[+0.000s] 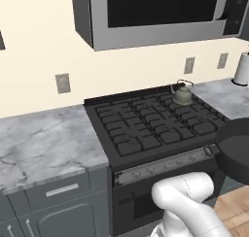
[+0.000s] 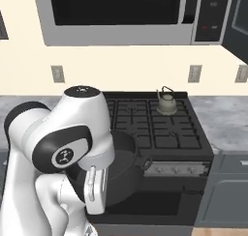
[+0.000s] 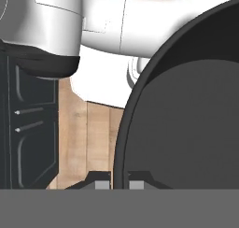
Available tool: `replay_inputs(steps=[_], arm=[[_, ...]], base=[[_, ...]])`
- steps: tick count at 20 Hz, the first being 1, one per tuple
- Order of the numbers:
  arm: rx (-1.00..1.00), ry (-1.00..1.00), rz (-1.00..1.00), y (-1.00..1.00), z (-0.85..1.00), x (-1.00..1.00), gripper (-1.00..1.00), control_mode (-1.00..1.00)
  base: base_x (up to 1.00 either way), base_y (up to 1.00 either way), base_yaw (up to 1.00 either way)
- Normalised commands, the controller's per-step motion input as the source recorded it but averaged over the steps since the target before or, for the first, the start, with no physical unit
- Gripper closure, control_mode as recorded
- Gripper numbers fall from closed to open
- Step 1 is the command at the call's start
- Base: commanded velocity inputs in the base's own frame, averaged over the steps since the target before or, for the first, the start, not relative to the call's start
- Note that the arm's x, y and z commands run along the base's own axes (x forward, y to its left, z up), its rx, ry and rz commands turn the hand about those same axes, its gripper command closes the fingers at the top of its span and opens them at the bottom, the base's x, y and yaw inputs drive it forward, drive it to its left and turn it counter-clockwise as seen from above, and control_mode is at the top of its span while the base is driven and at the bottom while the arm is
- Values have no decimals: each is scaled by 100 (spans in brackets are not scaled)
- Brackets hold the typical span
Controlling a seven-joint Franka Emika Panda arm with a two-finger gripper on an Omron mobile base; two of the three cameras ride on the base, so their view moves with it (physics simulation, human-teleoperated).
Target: Pick the kettle from the cabinet and place it on a stove burner. Then pick the pot from the counter and place it on another stove burner. Finally, turn both burners on.
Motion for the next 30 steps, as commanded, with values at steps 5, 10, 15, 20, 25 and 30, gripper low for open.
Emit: replay_inputs(steps=[5, 10, 15, 20, 25, 30], arm=[[0, 0, 0, 0, 0, 0, 100, 100], [0, 0, 0, 0, 0, 0, 100, 100], [0, 0, 0, 0, 0, 0, 100, 100], [0, 0, 0, 0, 0, 0, 100, 100], [0, 0, 0, 0, 0, 0, 100, 100], [0, 0, 0, 0, 0, 0, 100, 100]], base=[[37, -9, -2], [29, -9, -9], [34, -8, -13], [38, -1, -11], [51, 0, -9], [39, -7, -9]])
